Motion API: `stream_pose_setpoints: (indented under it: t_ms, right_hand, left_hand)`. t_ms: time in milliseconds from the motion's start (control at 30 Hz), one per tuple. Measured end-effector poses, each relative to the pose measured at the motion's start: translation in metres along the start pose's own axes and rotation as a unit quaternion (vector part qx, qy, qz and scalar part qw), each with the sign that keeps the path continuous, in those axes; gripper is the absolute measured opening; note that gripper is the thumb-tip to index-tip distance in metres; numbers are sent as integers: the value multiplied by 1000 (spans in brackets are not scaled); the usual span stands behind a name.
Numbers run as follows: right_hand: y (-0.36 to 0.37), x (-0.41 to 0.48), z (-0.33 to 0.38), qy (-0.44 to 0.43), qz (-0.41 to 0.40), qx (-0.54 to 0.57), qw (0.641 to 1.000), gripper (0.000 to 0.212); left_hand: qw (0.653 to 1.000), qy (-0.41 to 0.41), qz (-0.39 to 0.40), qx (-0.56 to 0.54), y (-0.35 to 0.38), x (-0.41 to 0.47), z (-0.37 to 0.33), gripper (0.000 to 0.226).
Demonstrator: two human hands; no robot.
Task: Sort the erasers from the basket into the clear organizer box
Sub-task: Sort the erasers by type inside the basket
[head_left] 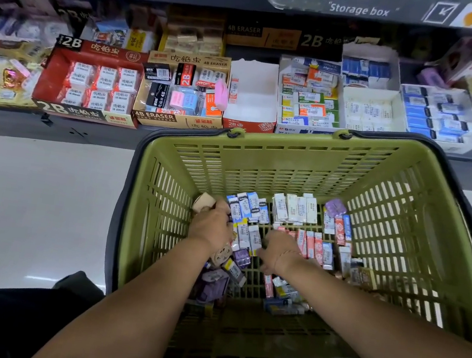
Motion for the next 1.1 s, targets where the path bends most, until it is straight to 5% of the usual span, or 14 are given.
stream_pose_setpoints:
  t_ms: [100, 300, 467, 767, 1100]
  right_hand:
    - [8, 1, 4, 17, 7, 79, 997, 47]
    - [6, 2, 5, 21, -5, 85, 996, 52]
    - [-5, 2, 11, 32, -14, 14, 999, 34]
    - [-6, 10, 20, 75, -21, 155, 985, 49]
    - [6, 2, 12, 56, 17, 111, 992, 38]
  left_hand:
    - [1000, 8, 3, 17, 3, -1, 2, 30]
    - [999, 21, 7, 48, 4, 1, 0, 30]
    - [999, -25, -27, 7, -5, 2, -1, 53]
    - [995, -53, -74, 41, -11, 6, -8, 29]
    - [997, -14, -66, 37, -6, -3, 0, 31]
Point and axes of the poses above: each hand's wrist, its own x-axis towards the middle knuckle, its own y-axis out of the palm, z = x × y, the point moved 9 cm from there along x, towards the middle knuckle, and after that the axes turned 14 degrees about -z, right-handed, at the moved point
